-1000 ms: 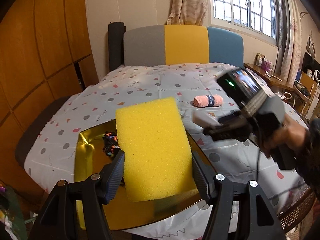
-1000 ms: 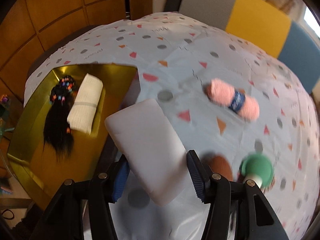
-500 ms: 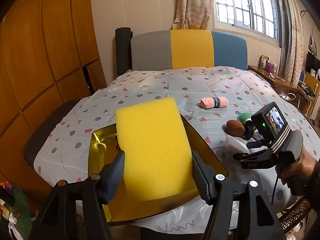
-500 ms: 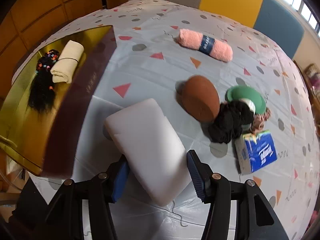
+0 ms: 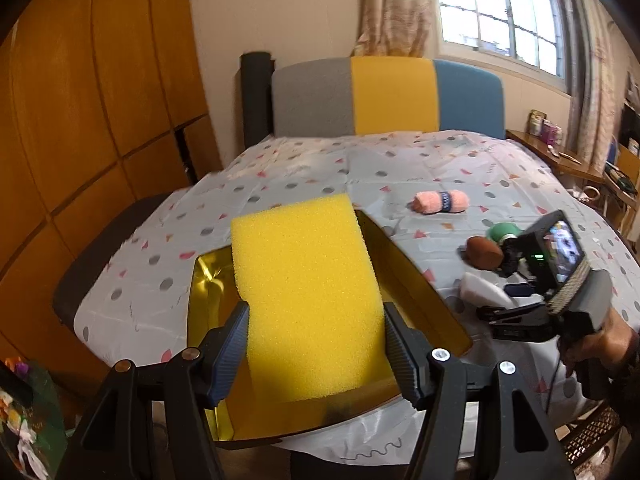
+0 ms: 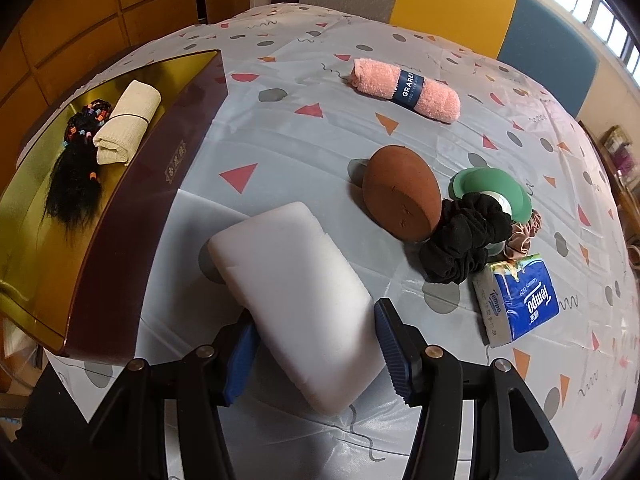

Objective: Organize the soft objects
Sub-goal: 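Carry the yellow sponge over the gold tray and release it inside, then carry the white foam block into the gold tray and open the right gripper, then grasp the pink towel roll with left while right reaches to the blue tissue pack, then carry the pink towel roll into the gold tray with left while right grasps the tissue pack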

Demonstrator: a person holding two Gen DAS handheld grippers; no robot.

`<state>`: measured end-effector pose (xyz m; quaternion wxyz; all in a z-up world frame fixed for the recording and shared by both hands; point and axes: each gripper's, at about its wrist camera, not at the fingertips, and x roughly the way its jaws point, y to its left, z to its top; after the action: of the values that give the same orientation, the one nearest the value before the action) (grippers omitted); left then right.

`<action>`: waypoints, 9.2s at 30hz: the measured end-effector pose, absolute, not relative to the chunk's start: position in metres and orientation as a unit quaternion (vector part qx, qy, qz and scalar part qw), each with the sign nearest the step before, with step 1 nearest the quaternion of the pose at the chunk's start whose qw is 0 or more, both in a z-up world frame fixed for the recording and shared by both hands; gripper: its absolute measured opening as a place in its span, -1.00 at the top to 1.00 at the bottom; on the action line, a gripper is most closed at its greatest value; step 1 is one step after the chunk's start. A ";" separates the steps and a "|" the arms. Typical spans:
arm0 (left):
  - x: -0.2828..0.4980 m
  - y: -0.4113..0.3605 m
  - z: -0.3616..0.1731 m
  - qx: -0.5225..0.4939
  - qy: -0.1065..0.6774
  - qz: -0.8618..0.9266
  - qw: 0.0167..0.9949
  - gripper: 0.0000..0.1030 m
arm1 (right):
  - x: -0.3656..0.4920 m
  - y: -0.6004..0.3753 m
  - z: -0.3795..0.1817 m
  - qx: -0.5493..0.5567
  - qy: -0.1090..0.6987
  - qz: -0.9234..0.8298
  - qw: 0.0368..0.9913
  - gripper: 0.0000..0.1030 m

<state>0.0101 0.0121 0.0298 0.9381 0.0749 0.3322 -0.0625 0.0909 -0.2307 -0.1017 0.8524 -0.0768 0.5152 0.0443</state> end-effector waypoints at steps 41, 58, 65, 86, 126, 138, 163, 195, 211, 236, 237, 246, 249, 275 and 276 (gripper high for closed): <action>0.031 0.025 0.023 0.028 0.356 -0.033 0.933 -0.53 | 0.082 -0.232 -0.102 -0.063 0.491 0.041 0.868 -0.14; 0.002 0.003 0.048 0.083 0.295 -0.028 0.951 -0.53 | 0.080 -0.244 -0.083 0.008 0.477 0.029 0.878 -0.09; 0.000 0.005 0.047 0.080 0.298 -0.029 0.951 -0.53 | 0.080 -0.229 -0.048 0.023 0.446 0.051 0.894 -0.09; 0.010 0.102 0.034 -0.005 0.317 0.082 0.945 -0.53 | 0.101 -0.059 -0.057 -0.063 0.463 0.166 0.868 -0.19; 0.022 0.087 0.031 0.000 0.337 0.083 0.938 -0.53 | 0.044 -0.080 0.042 -0.096 0.286 0.105 0.948 -0.75; 0.057 0.018 0.053 0.042 0.334 -0.009 0.942 -0.53 | 0.059 -0.161 0.018 -0.090 0.329 0.054 0.938 -0.87; 0.264 -0.249 -0.016 0.261 0.433 -0.217 0.835 -0.60 | 0.061 -0.407 -0.022 0.131 0.377 -0.114 0.910 -0.87; 0.264 -0.244 -0.041 0.210 0.453 -0.250 0.829 0.02 | 0.050 -0.475 -0.043 0.307 0.373 -0.147 0.863 -0.80; 0.161 -0.177 0.038 0.134 0.432 -0.290 0.843 0.02 | 0.092 -0.392 -0.079 0.107 0.514 -0.026 0.850 -0.99; 0.052 0.036 0.045 -0.043 0.383 -0.133 0.913 0.02 | 0.091 -0.352 -0.093 0.011 0.542 0.003 0.840 -0.45; 0.049 0.044 0.041 -0.052 0.384 -0.125 0.913 0.02 | 0.092 -0.354 -0.094 0.017 0.541 0.004 0.841 -0.45; 0.050 0.076 -0.006 -0.127 0.438 -0.084 0.886 0.02 | 0.088 -0.348 -0.094 0.003 0.531 -0.001 0.847 -0.44; 0.058 0.074 -0.019 -0.162 0.460 -0.099 0.868 0.02 | 0.087 -0.347 -0.094 -0.003 0.530 -0.001 0.848 -0.44; 0.187 0.012 -0.060 -0.353 0.527 -0.122 0.763 -0.16 | 0.090 -0.330 -0.104 -0.064 0.539 0.002 0.840 -0.45; 0.188 0.011 -0.060 -0.350 0.528 -0.123 0.764 -0.17 | 0.090 -0.331 -0.103 -0.063 0.539 0.002 0.840 -0.45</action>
<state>0.1876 0.0107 -0.0595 0.7639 -0.3503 0.5277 -0.1234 0.0899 -0.3312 -0.1034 0.8399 -0.0630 0.5391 0.0021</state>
